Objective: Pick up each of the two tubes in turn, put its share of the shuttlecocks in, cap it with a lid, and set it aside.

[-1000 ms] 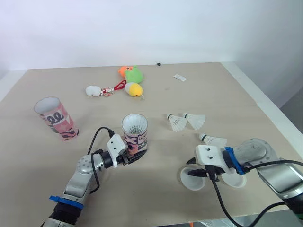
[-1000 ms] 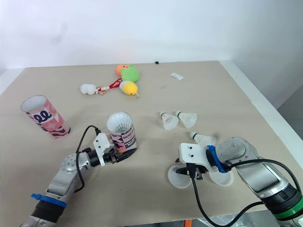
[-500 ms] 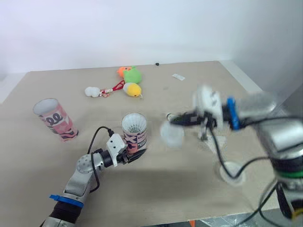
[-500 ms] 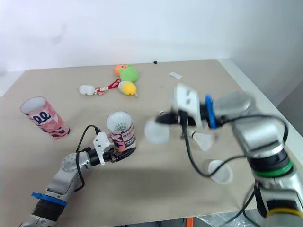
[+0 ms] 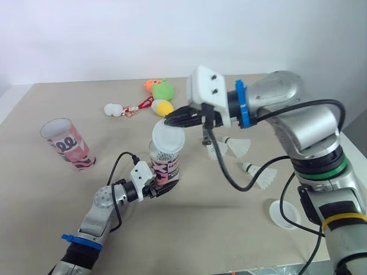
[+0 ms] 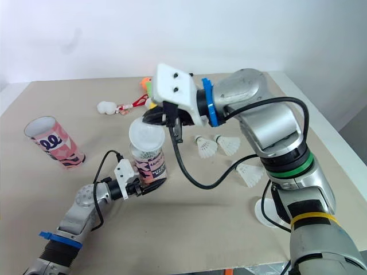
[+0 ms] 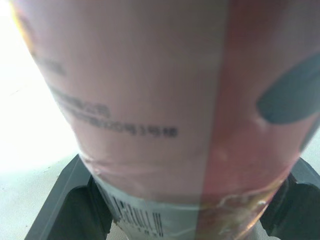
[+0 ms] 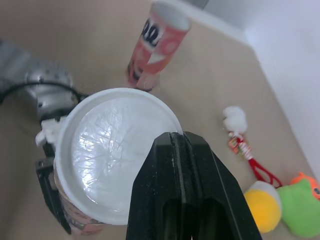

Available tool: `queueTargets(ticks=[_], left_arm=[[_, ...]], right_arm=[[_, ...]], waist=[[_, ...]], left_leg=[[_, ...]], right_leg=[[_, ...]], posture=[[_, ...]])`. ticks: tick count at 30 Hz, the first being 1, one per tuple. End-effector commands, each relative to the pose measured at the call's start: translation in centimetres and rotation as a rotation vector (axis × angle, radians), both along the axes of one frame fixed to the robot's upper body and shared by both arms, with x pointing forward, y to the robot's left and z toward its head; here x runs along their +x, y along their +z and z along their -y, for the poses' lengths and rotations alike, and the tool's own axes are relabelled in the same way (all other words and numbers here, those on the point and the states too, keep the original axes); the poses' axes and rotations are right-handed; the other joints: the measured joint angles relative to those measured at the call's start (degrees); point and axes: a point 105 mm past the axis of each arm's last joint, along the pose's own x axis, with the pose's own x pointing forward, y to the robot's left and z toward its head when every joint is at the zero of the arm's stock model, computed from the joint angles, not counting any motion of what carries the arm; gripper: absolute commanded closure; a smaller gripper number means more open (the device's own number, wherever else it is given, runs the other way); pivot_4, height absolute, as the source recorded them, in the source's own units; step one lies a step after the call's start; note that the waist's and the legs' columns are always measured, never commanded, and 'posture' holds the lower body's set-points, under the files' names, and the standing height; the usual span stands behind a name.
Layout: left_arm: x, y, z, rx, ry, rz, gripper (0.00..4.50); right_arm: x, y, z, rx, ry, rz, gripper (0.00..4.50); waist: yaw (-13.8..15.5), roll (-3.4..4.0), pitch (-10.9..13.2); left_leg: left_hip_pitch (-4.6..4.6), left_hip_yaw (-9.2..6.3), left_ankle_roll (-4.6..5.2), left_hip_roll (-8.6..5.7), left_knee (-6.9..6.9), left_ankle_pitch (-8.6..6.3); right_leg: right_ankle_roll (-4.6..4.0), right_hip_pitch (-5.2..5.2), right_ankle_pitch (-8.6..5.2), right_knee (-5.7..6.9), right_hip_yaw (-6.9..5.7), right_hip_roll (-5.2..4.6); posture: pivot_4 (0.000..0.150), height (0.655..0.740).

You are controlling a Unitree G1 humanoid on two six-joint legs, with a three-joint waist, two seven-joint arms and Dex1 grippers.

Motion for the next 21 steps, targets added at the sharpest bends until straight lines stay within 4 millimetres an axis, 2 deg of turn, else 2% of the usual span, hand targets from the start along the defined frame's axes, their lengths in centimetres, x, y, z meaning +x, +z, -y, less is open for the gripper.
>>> queueTargets(ticks=[1, 16, 21], left_arm=[[-0.3, -2.6, -0.8, 0.049, 0.038, -0.097, 1.52], [-0.3, -2.8, -1.1, 0.062, 0.045, -0.092, 1.52], [-0.3, -2.8, -1.1, 0.062, 0.045, -0.094, 1.52]], right_arm=[[-0.3, -0.3, -0.5, -0.043, 0.027, 0.062, 4.41], [0.5, -1.6, -1.2, -0.159, 0.039, 0.188, 4.41], [0.5, -1.3, -1.8, -0.151, 0.054, 0.215, 4.41]], waist=[[0.0, 0.0, 0.0], [0.0, 0.0, 0.0], [0.0, 0.0, 0.0]], left_leg=[[0.0, -0.01, 0.0, 0.01, 0.0, 0.0], [0.02, -0.02, 0.0, 0.04, -0.03, 0.0], [0.04, -0.01, 0.0, 0.06, -0.07, 0.0]], right_leg=[[0.0, 0.0, 0.0, 0.0, -0.02, 0.01], [-0.03, -0.02, -0.01, 0.0, -0.08, 0.01], [-0.06, -0.03, -0.02, 0.0, -0.09, 0.02]], posture=[[0.15, 0.74], [0.15, 0.74], [0.15, 0.74]])
